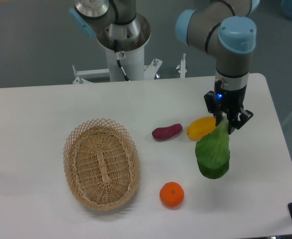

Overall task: Pick up the green vegetable from the basket
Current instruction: 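Carry the held bok choy up beside the yellow fruit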

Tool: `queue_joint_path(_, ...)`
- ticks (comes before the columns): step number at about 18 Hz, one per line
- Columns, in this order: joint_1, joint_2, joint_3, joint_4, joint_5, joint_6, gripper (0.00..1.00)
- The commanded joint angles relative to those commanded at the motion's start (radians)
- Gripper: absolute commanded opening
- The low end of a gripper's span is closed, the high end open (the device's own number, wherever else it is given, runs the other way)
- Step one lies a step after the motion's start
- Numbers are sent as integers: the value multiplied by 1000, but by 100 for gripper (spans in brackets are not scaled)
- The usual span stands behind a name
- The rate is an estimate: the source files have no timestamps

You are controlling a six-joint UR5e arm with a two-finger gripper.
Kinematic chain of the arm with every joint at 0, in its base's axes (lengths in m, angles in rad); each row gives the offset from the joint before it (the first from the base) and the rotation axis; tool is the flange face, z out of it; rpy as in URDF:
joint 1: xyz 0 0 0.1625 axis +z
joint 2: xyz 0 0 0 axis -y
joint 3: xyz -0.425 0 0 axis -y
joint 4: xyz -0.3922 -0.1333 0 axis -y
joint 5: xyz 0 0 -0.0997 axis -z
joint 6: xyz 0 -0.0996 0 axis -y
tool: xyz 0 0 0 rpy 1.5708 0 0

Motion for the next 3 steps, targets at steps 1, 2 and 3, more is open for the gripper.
queue_joint_path(1,0,0,0,0,0,0,46)
queue_joint_path(2,-2,0,2,0,0,0,46)
queue_joint_path(3,-2,0,2,0,-2,0,46)
